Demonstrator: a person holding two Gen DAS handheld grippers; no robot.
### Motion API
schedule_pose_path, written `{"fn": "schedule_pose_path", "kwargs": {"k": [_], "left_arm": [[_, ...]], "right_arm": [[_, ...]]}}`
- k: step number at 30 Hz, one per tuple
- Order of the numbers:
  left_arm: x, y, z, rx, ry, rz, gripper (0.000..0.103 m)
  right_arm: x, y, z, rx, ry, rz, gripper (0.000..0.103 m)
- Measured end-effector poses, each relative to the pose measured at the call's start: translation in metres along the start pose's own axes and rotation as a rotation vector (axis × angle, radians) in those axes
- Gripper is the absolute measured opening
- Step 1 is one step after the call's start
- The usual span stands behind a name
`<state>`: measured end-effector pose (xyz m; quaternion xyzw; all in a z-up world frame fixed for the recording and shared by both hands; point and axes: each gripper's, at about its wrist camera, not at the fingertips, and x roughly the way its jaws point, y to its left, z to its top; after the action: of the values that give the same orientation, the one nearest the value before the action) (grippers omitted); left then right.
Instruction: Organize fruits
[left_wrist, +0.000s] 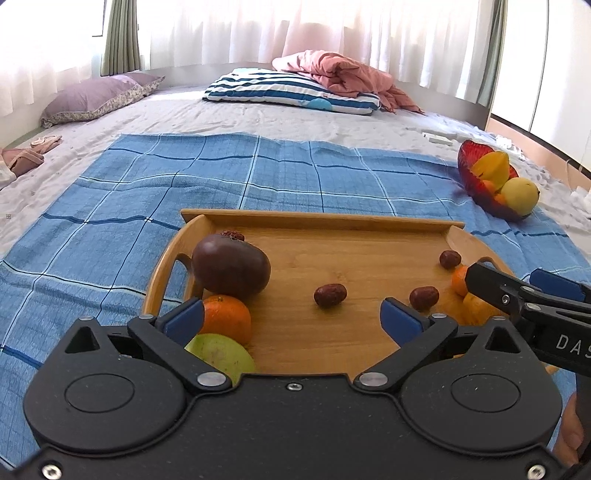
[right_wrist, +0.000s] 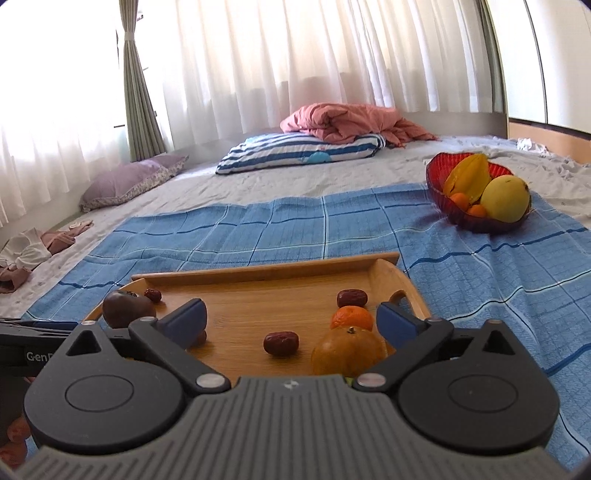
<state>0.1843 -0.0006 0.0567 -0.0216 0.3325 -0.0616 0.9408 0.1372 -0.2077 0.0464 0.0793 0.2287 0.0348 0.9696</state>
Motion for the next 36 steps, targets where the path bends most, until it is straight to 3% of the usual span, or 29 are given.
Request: {"fn": "schedule_pose_path", "kwargs": {"k": [18, 36], "left_arm": [[-0.033, 0.002, -0.019, 0.020, -0.054, 0.004, 0.102], [-0.069, -0.001, -0.053, 0.041, -0.074, -0.025, 0.103]], "right_arm": [[-0.031, 0.001, -0.023, 0.002, -0.099, -0.024, 0.103], [-0.058, 0.003, -0.059, -0.018, -0.109, -0.045, 0.103]]}}
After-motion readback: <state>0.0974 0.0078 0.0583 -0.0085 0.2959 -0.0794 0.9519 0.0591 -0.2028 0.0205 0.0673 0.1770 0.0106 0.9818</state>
